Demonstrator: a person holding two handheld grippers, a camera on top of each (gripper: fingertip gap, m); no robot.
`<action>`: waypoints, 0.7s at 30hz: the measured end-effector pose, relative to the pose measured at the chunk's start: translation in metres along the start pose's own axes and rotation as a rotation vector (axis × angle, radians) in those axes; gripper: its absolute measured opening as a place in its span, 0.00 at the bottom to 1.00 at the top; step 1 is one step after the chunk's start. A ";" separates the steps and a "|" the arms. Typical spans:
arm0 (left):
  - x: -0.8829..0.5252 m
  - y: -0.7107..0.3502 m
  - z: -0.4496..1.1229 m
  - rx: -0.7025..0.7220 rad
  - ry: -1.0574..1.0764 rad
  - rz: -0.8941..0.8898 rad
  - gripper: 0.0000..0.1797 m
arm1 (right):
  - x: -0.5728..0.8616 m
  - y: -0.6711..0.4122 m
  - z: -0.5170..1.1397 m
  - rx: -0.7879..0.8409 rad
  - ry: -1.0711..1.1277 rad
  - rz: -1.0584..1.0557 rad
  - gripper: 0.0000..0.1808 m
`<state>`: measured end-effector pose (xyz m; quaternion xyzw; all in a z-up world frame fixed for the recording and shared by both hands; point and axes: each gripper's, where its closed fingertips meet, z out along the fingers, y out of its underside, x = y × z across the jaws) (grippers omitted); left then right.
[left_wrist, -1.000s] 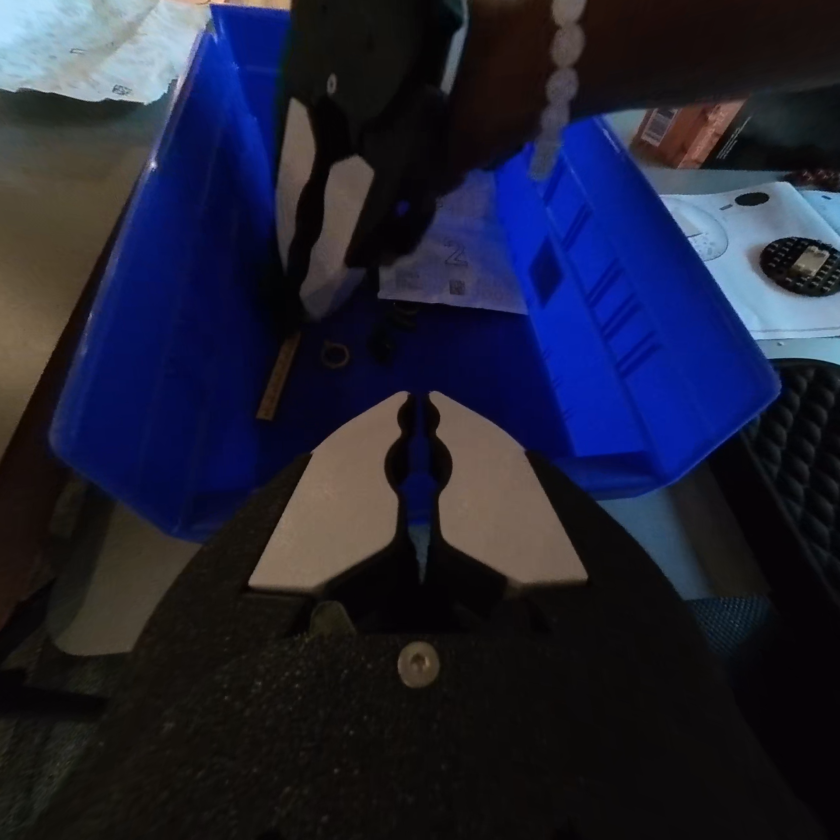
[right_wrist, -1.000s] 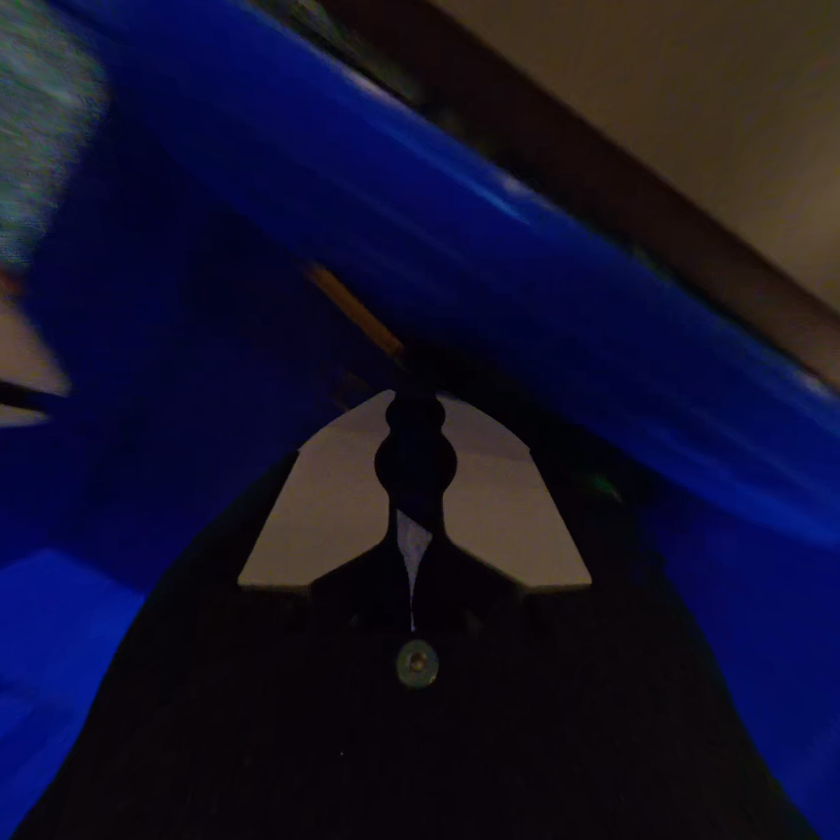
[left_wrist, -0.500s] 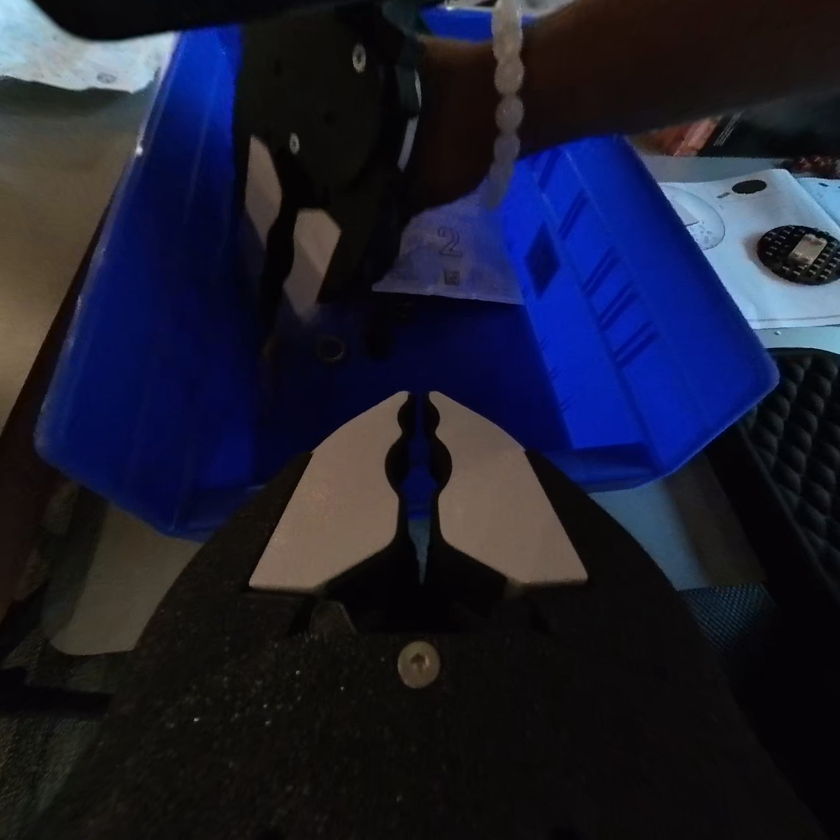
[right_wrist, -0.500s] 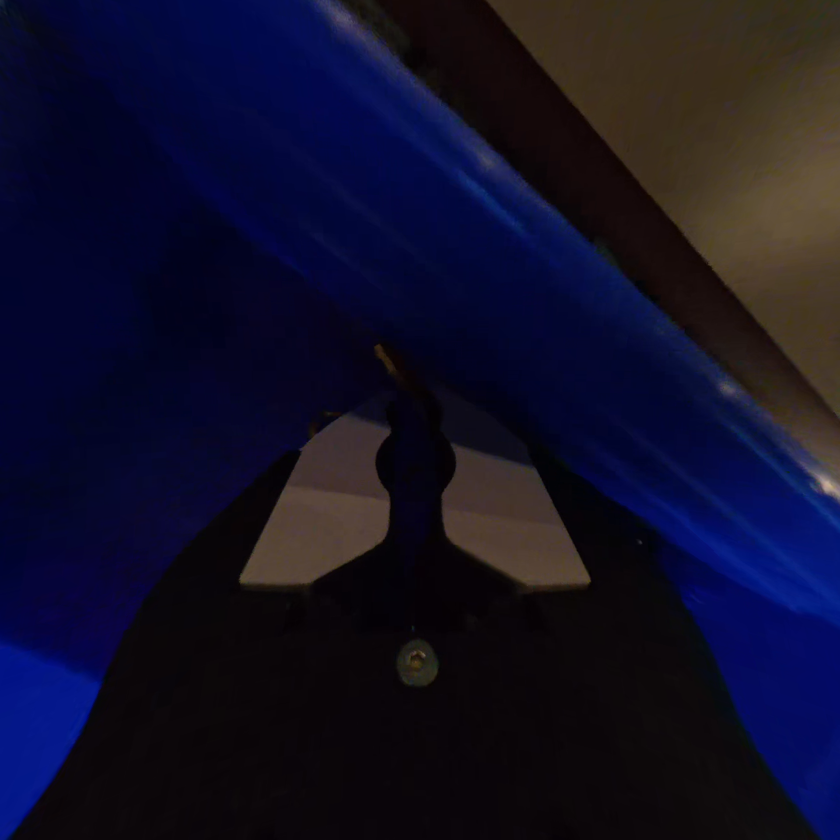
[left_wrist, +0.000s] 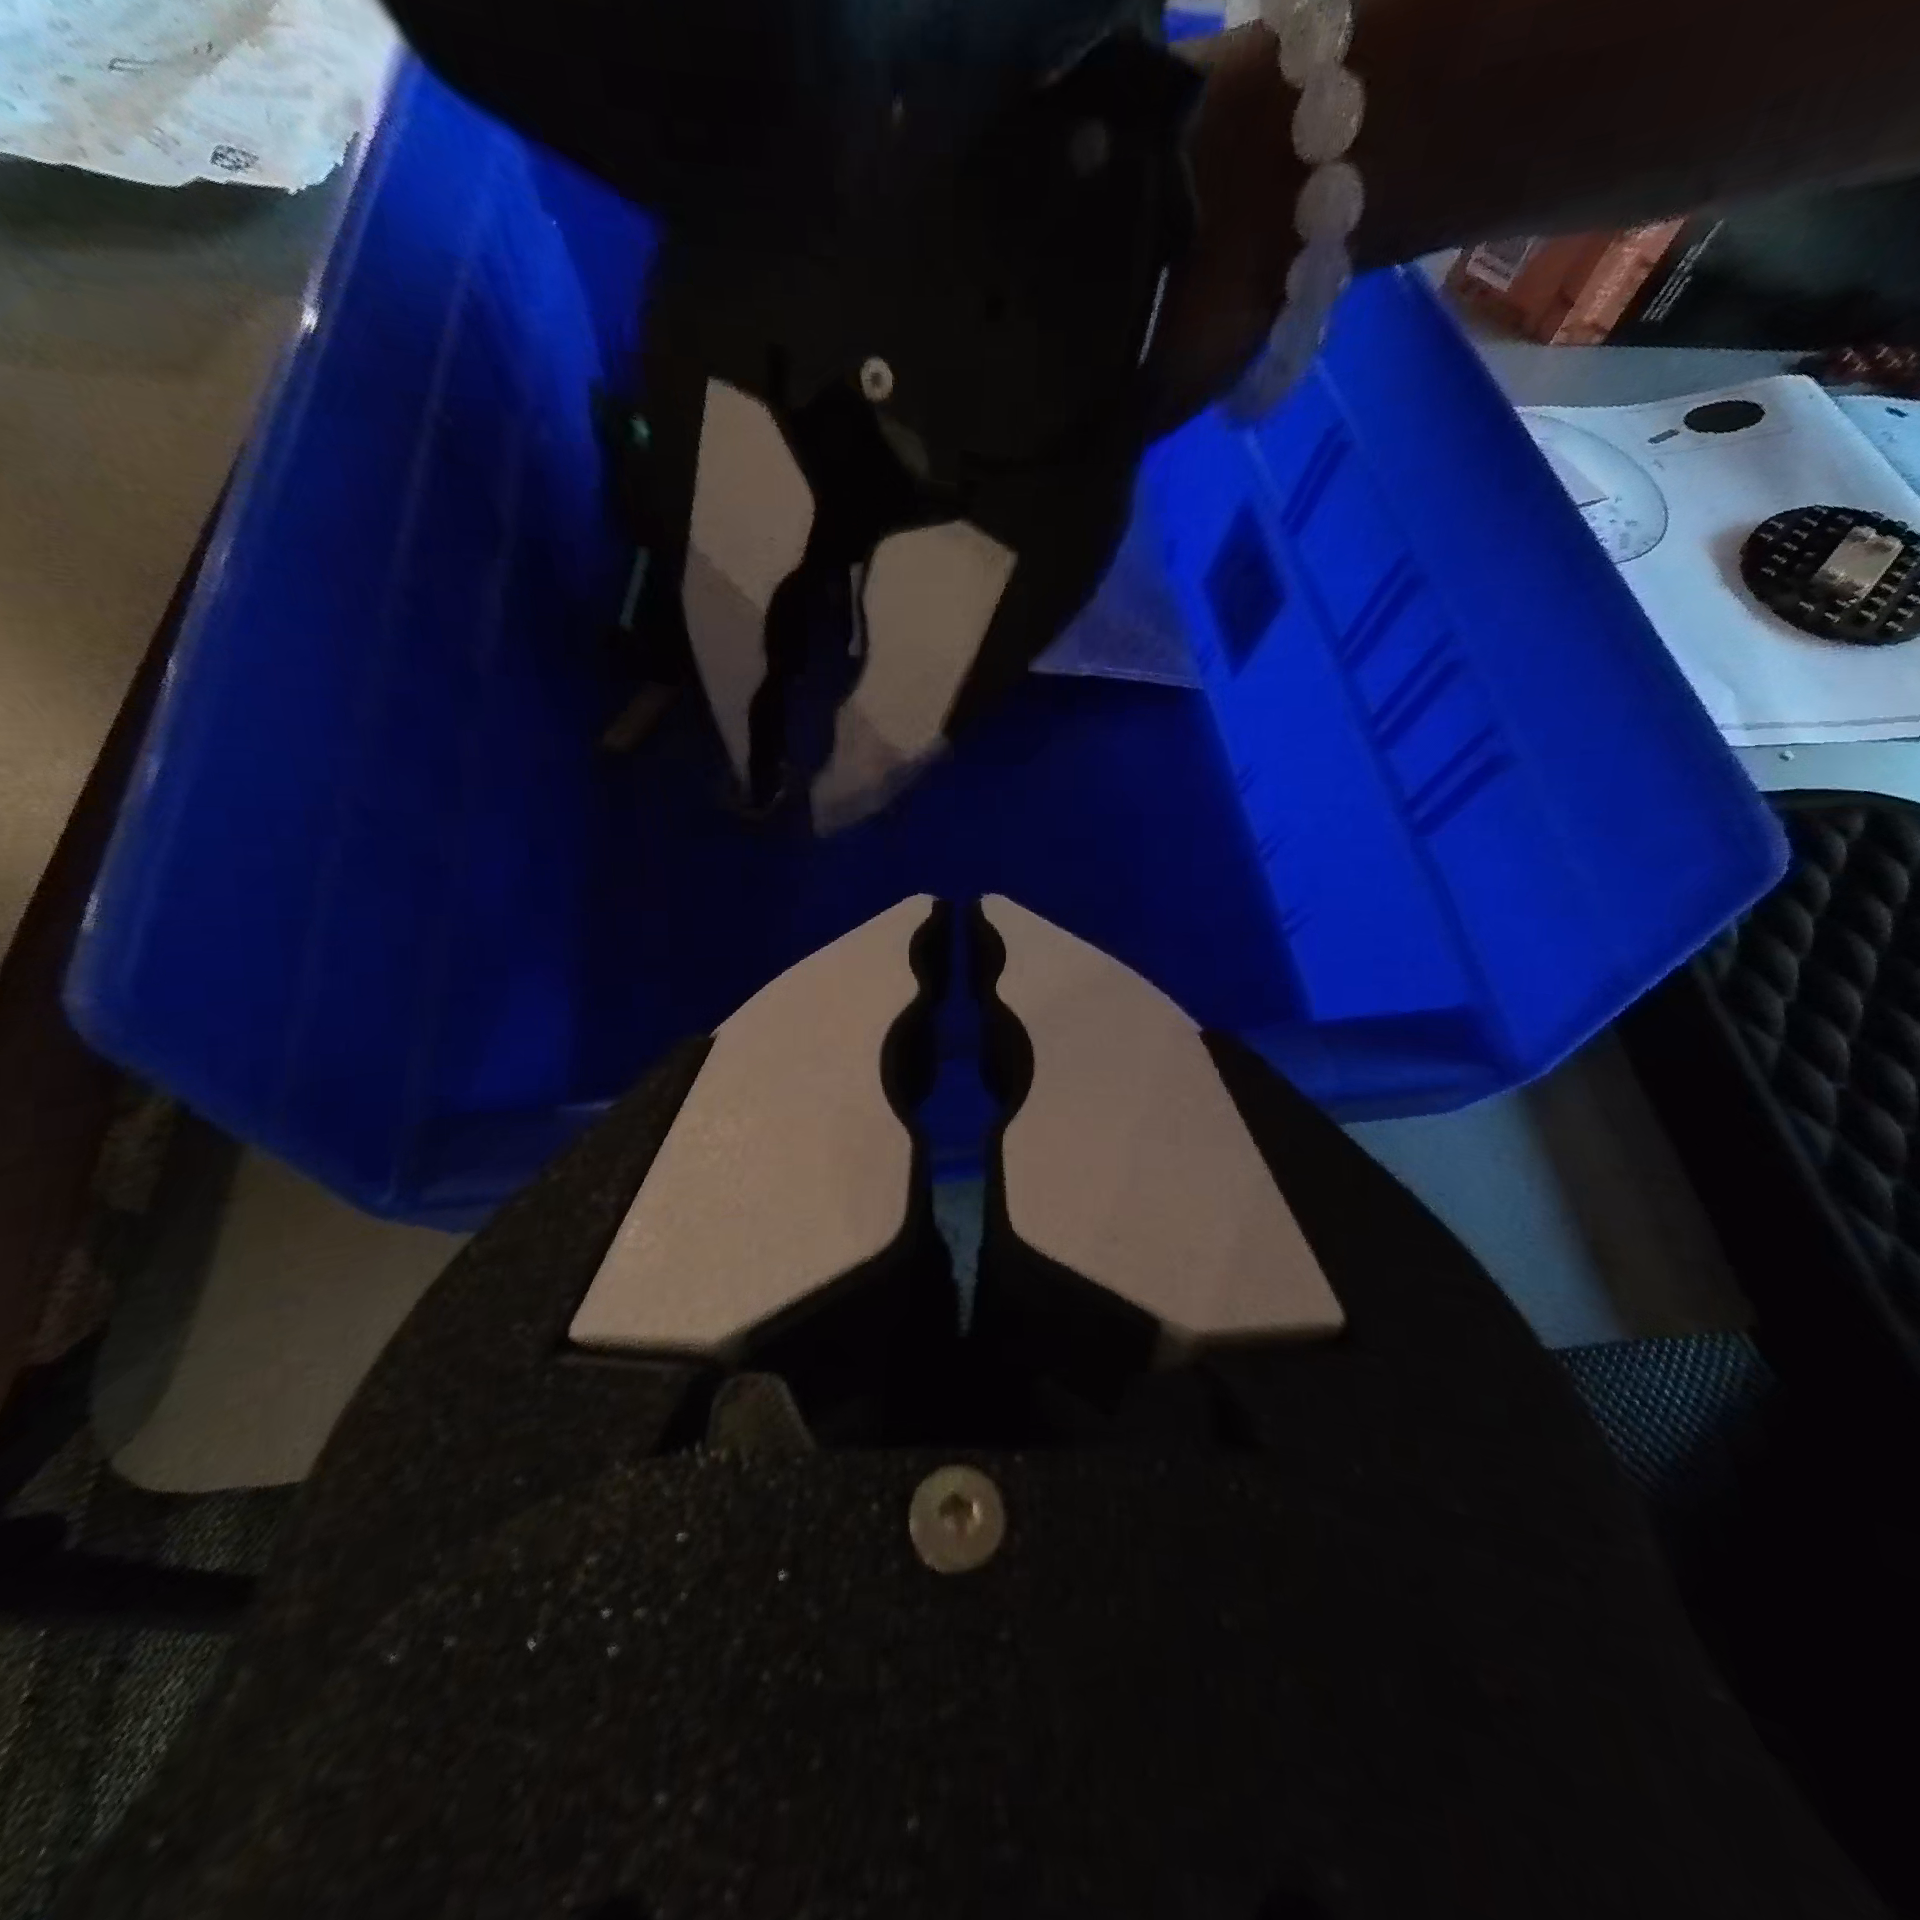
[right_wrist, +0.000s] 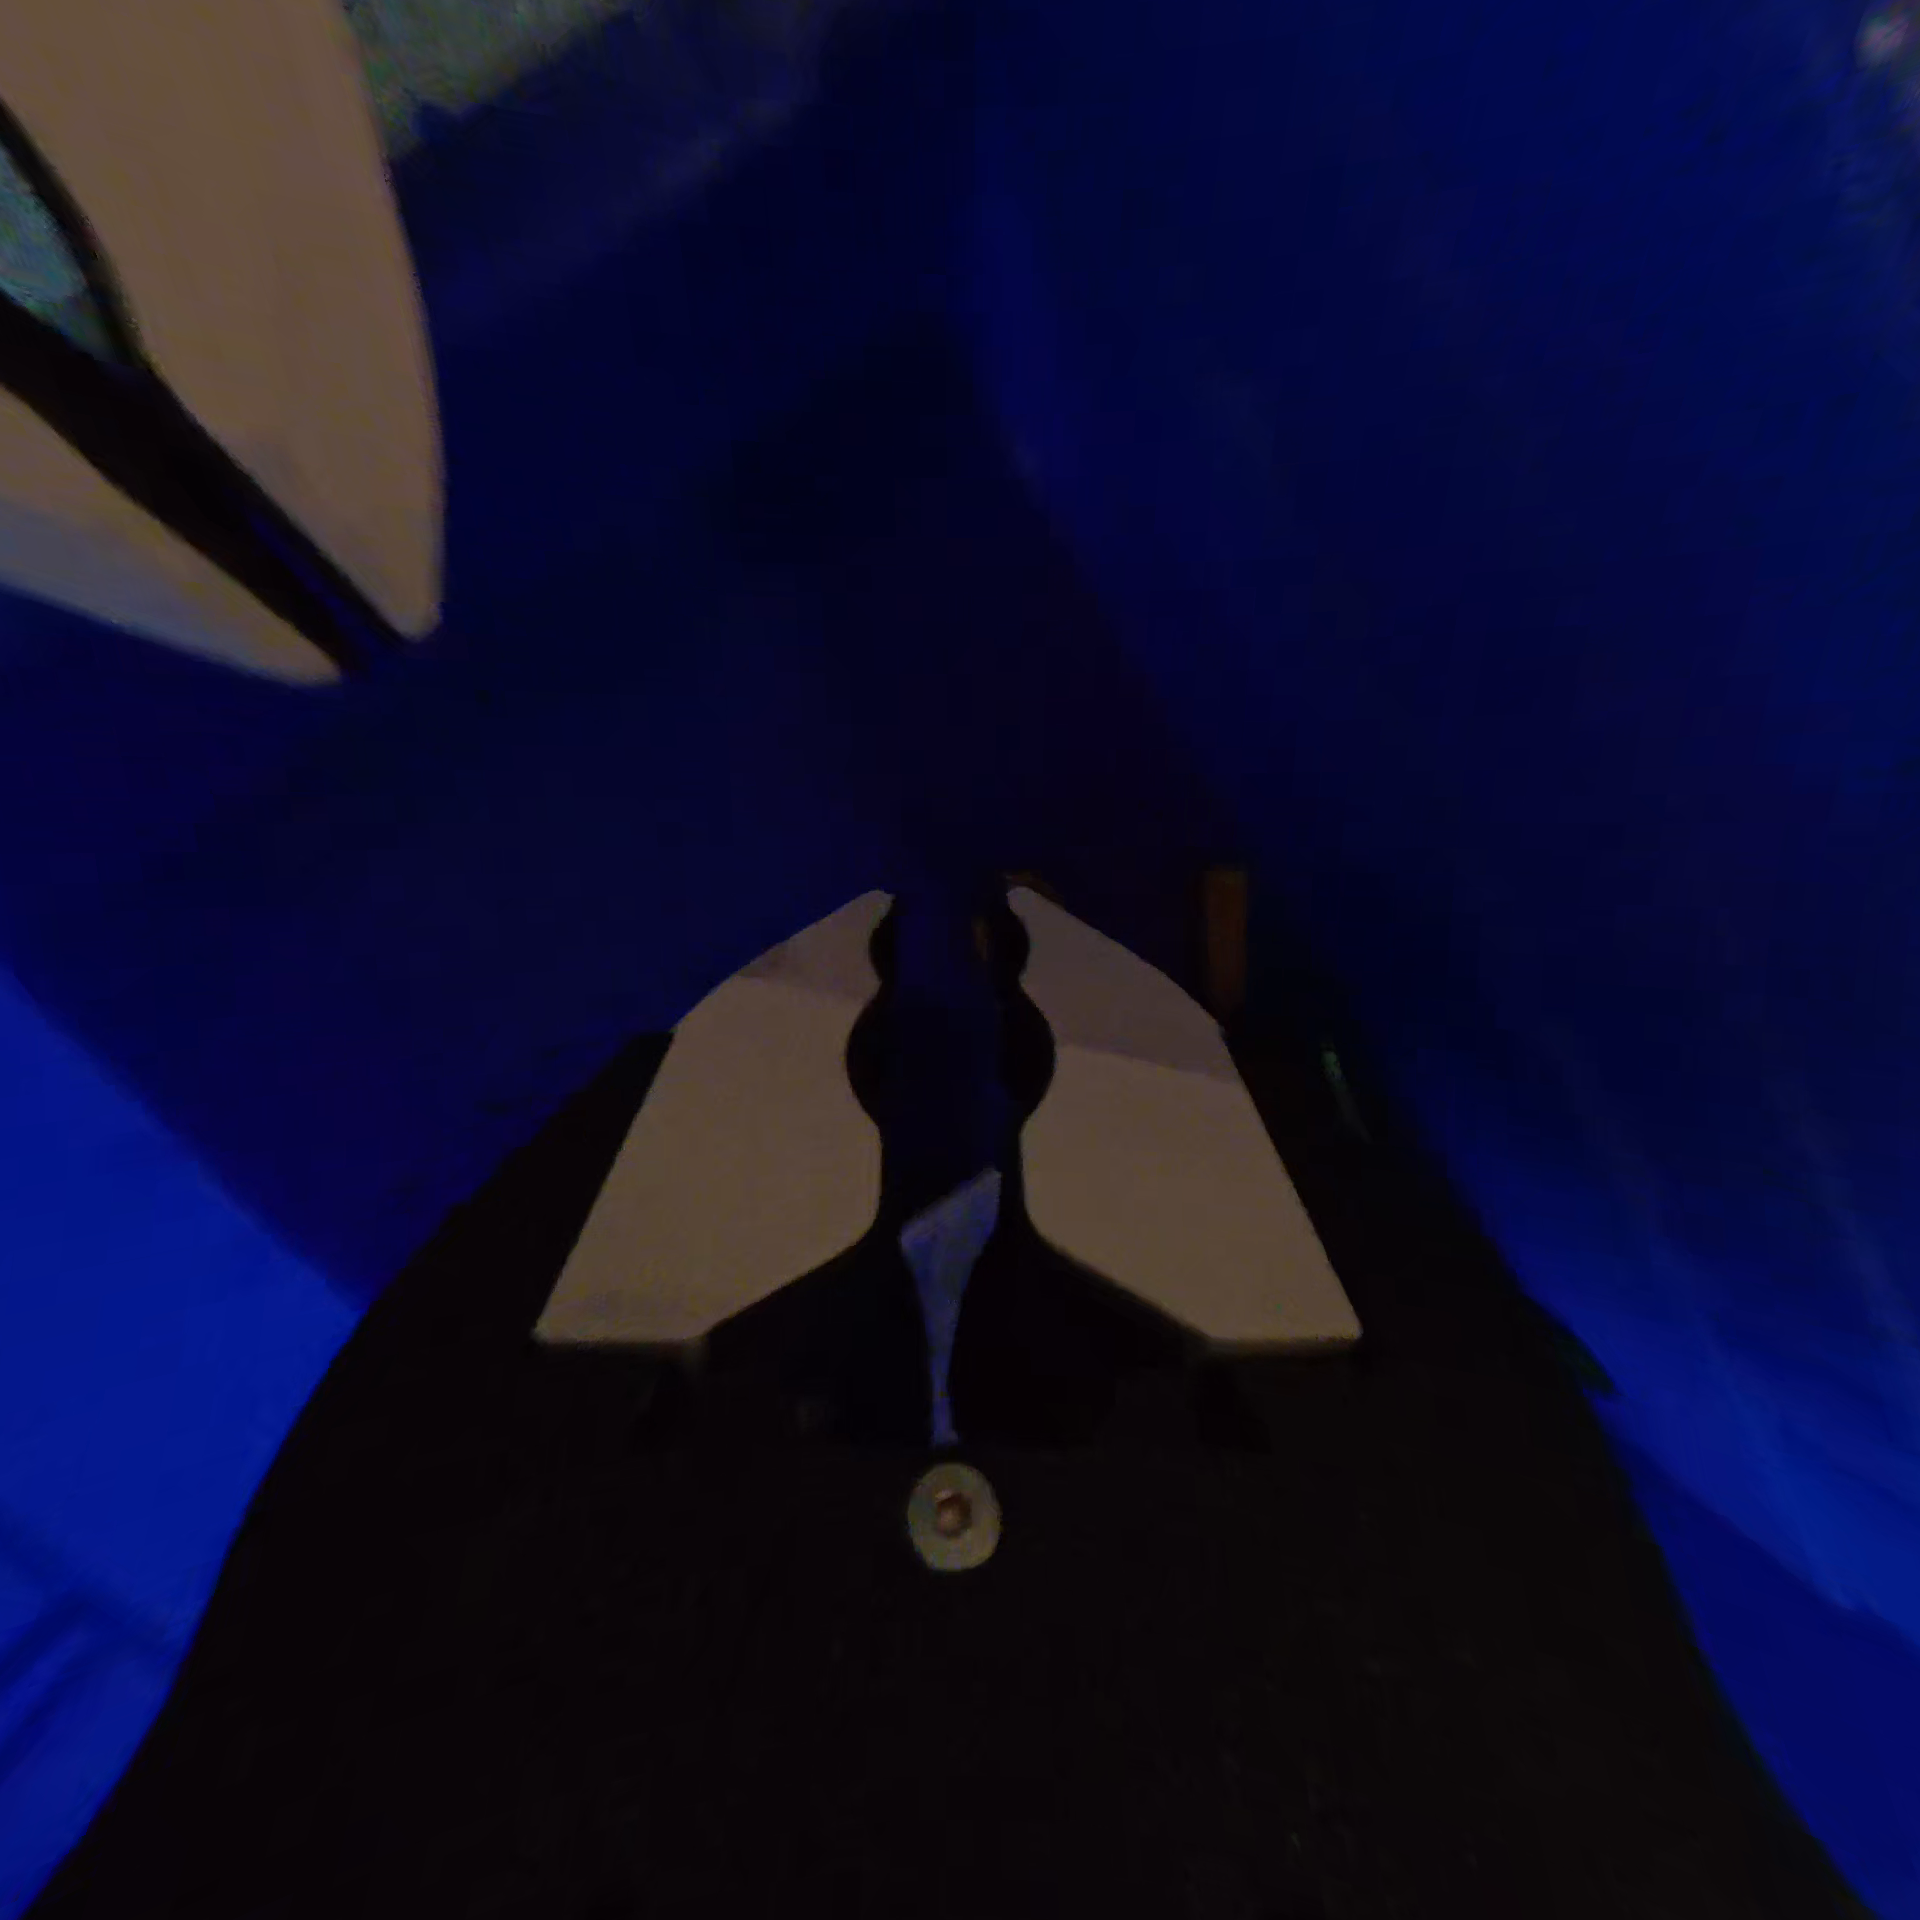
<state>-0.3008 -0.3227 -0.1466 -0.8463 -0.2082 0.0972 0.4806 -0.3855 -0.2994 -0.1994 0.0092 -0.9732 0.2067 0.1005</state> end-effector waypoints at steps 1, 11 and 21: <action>0.000 0.000 0.000 0.001 0.001 0.000 0.01 | 0.008 0.007 -0.001 -0.029 0.037 0.004 0.07; -0.001 -0.007 0.001 0.019 -0.024 0.001 0.06 | 0.020 -0.001 -0.076 0.149 0.167 0.282 0.15; 0.040 -0.060 -0.010 0.147 -0.048 0.044 0.49 | -0.099 0.038 -0.256 0.414 0.719 0.648 0.37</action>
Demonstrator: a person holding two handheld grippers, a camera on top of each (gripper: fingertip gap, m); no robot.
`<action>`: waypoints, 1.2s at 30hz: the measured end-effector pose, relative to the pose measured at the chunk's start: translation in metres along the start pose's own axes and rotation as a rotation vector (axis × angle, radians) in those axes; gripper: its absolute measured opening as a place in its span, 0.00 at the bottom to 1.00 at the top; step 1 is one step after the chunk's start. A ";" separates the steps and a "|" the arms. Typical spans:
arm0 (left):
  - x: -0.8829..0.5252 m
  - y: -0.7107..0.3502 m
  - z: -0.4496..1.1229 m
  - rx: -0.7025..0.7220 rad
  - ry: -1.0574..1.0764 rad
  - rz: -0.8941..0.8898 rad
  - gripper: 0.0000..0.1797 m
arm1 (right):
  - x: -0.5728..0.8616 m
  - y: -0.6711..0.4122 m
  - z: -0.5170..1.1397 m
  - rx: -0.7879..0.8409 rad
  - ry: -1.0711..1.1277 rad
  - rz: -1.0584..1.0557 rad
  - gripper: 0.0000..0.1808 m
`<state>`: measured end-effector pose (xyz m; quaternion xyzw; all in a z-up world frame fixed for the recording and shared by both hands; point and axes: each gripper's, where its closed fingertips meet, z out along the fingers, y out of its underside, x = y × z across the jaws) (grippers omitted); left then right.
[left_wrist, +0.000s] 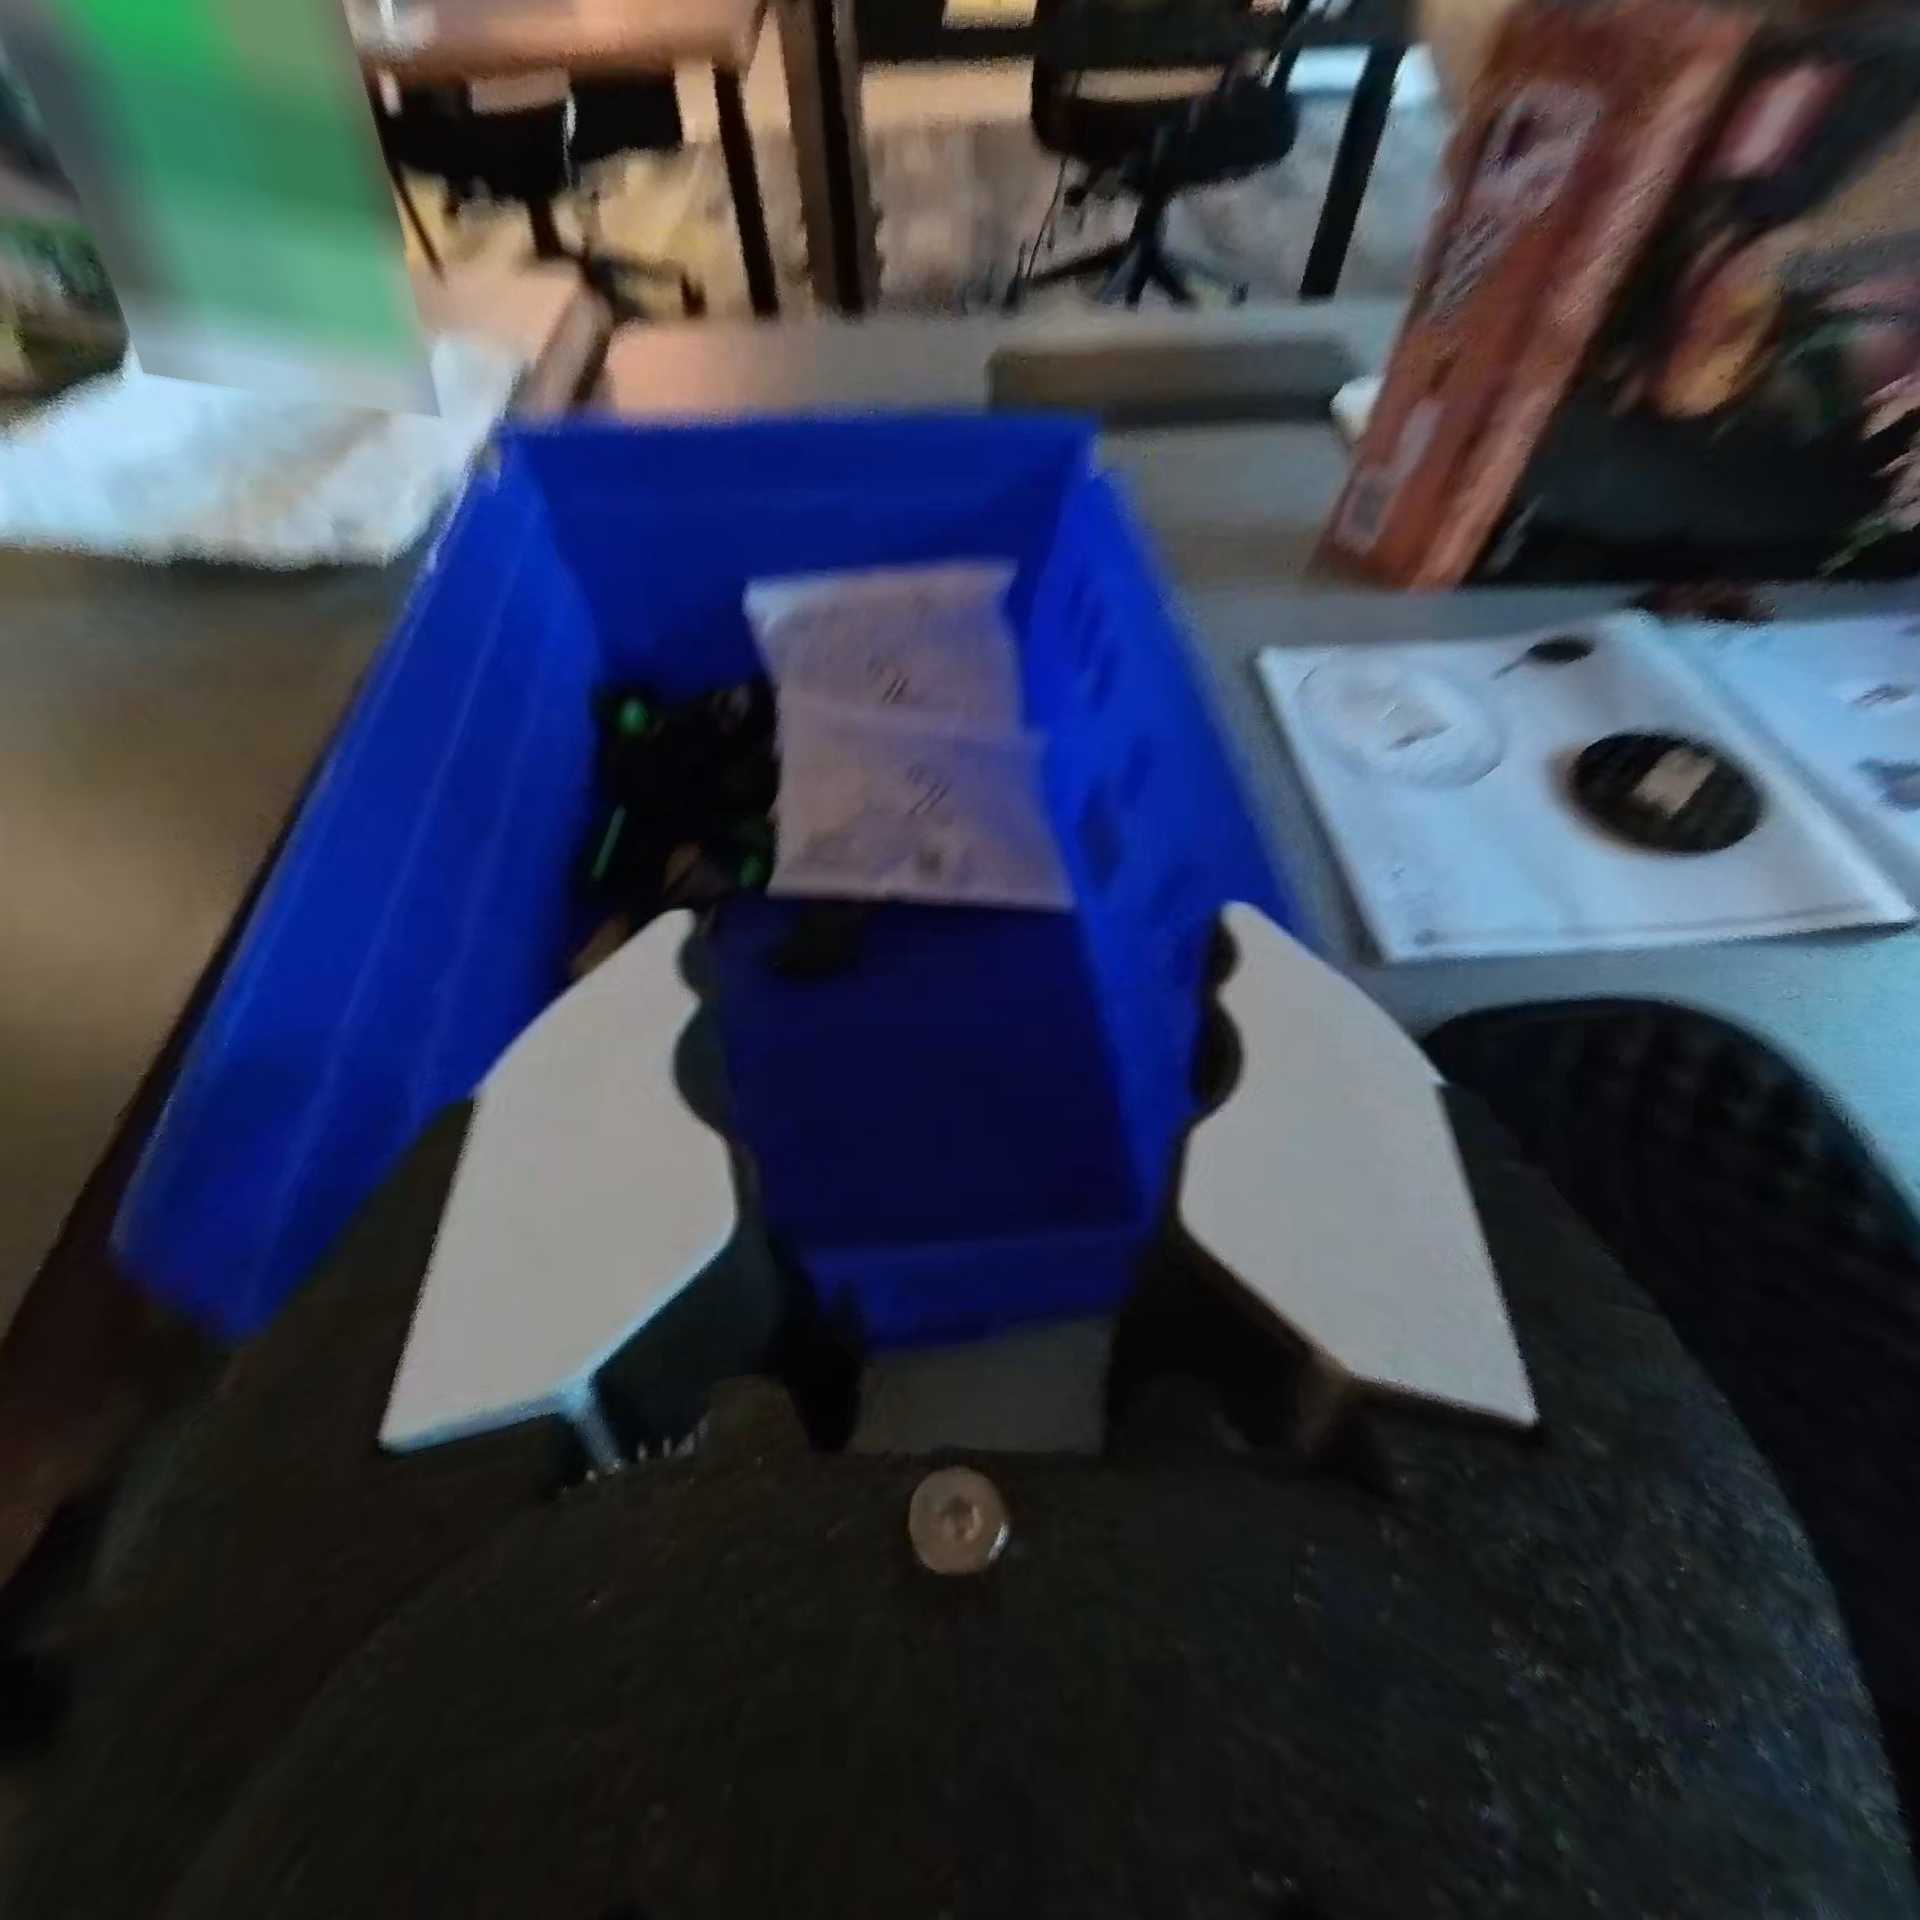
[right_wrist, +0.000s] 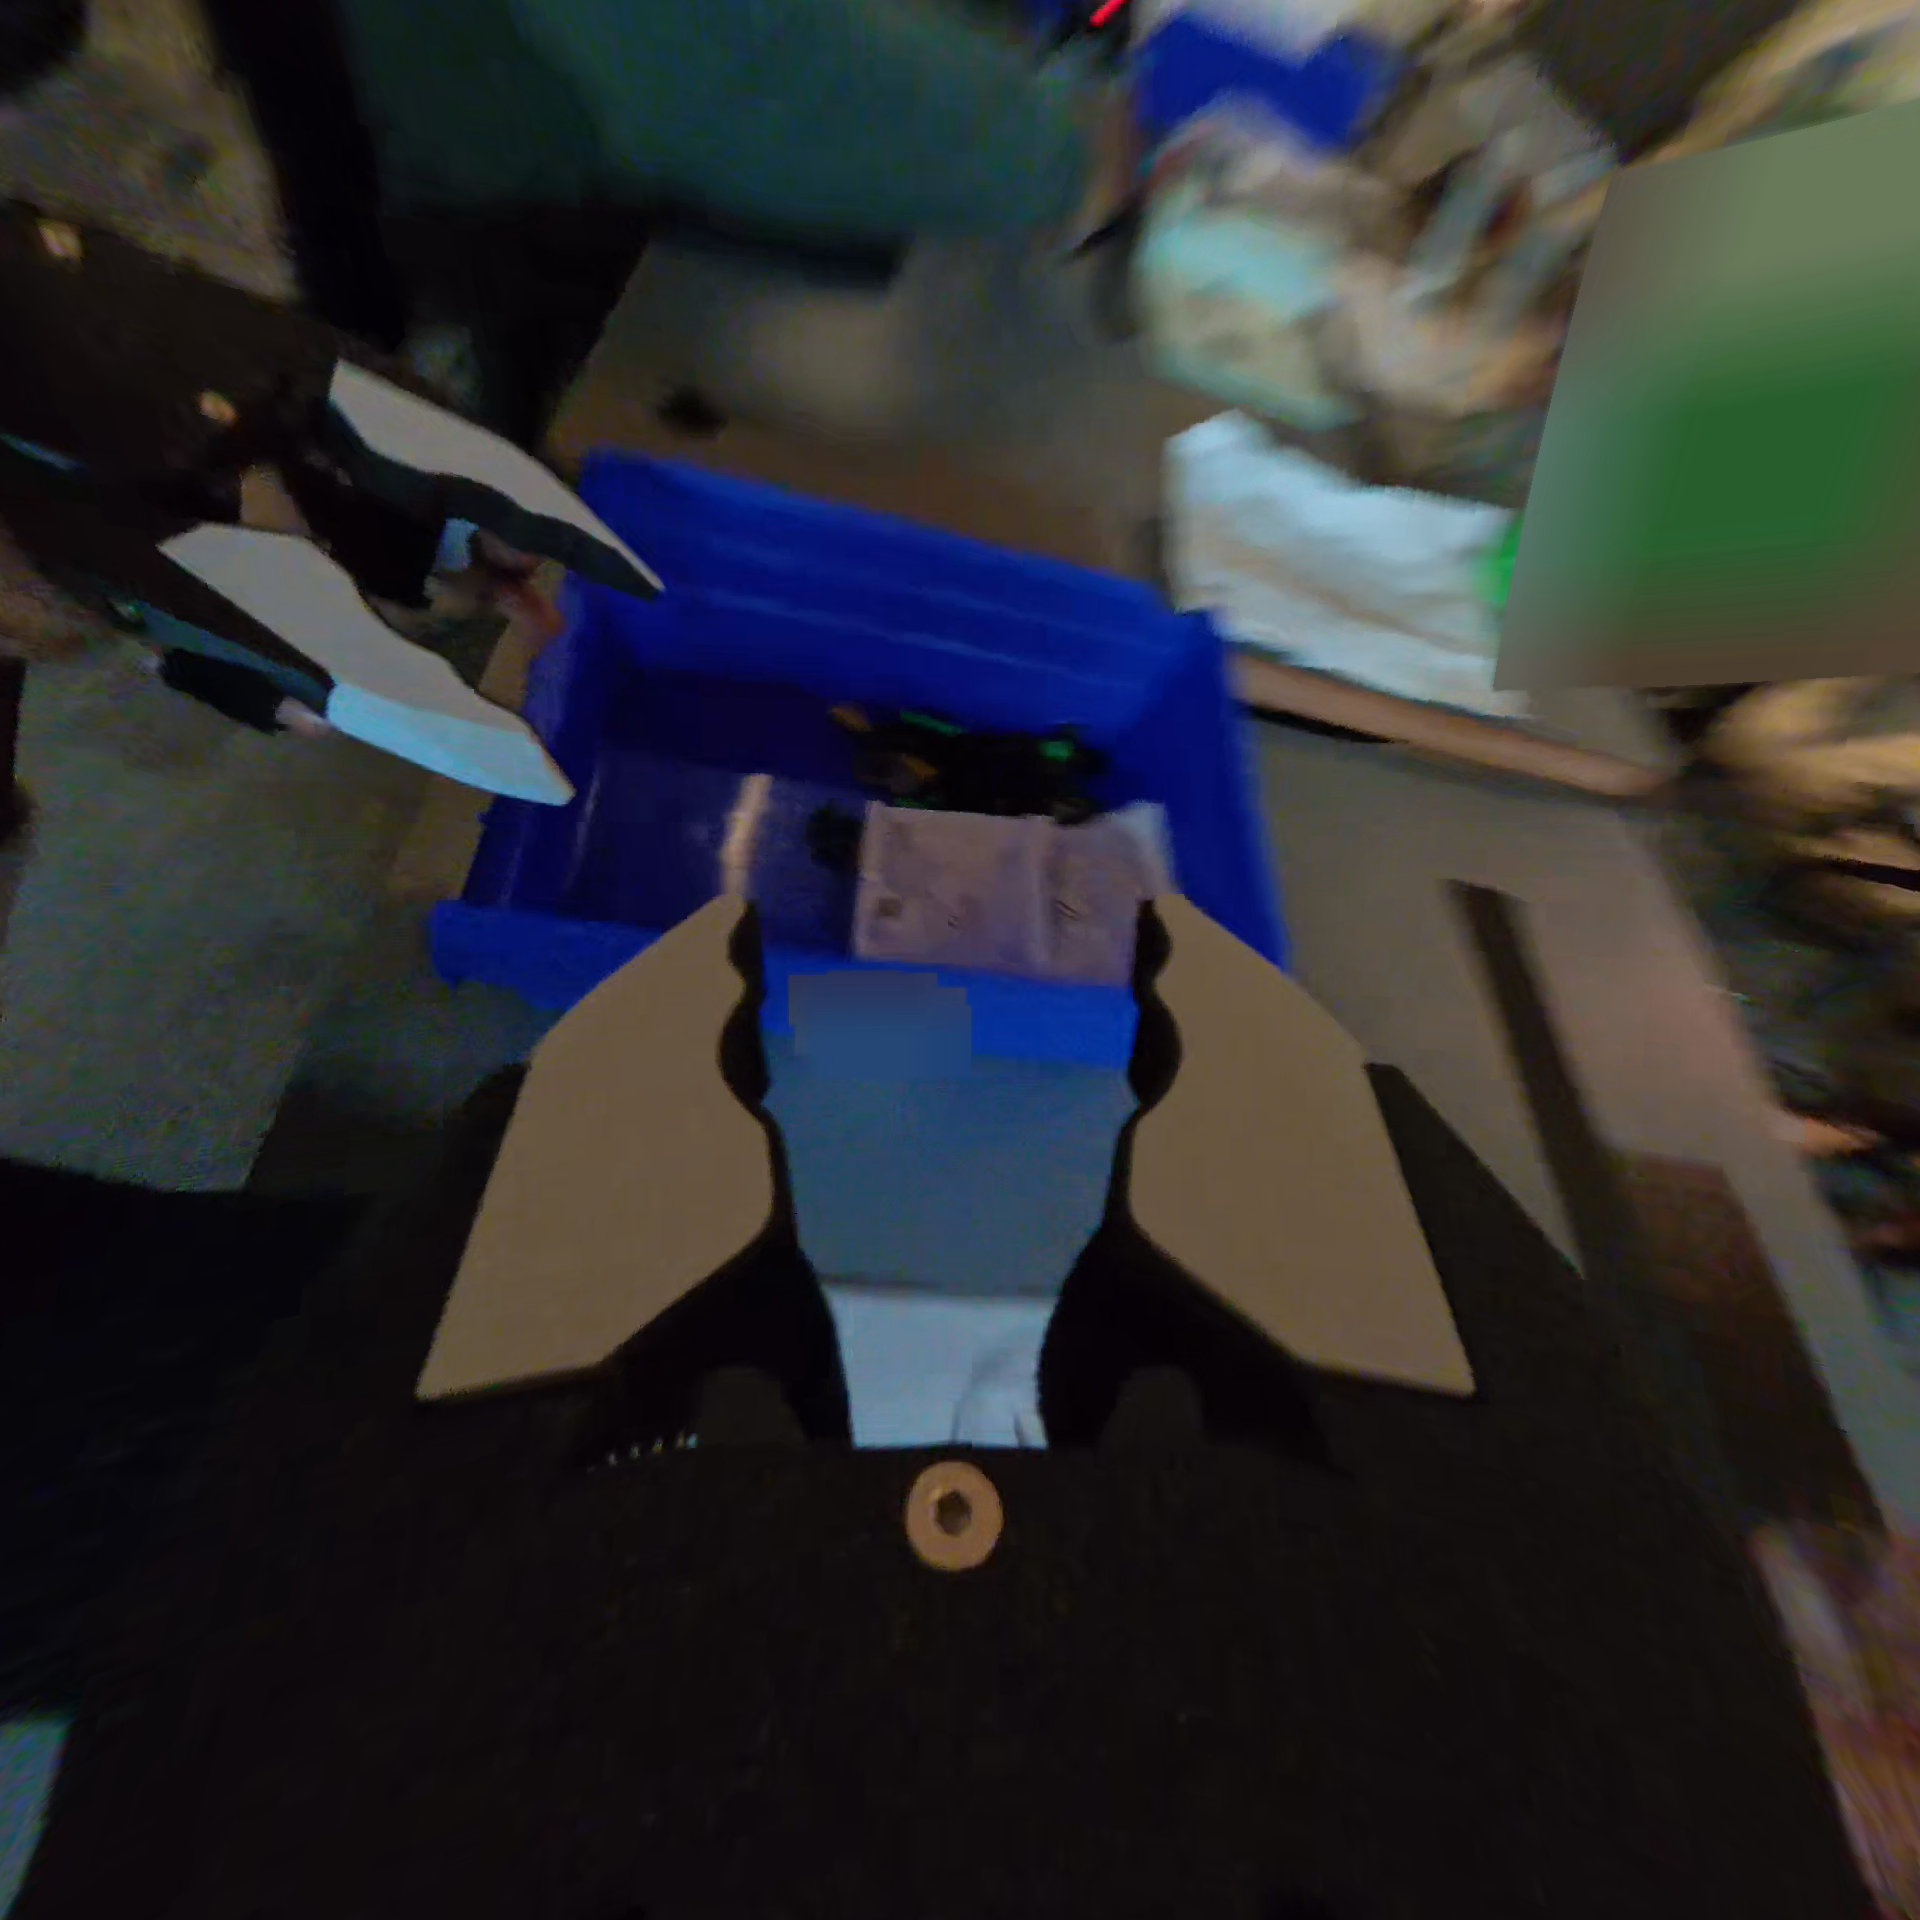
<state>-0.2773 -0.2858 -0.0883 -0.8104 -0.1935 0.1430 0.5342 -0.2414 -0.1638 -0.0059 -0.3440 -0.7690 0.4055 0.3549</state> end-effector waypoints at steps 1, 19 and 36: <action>0.009 -0.009 -0.001 0.026 0.004 0.019 0.53 | 0.004 0.005 -0.026 0.038 0.068 0.009 0.40; 0.239 -0.036 0.042 0.044 0.495 0.259 0.79 | -0.042 0.215 -0.270 -0.020 0.573 0.469 0.73; 0.272 0.049 0.154 -0.464 0.729 0.598 0.52 | -0.044 0.231 -0.203 -0.075 0.218 0.430 0.66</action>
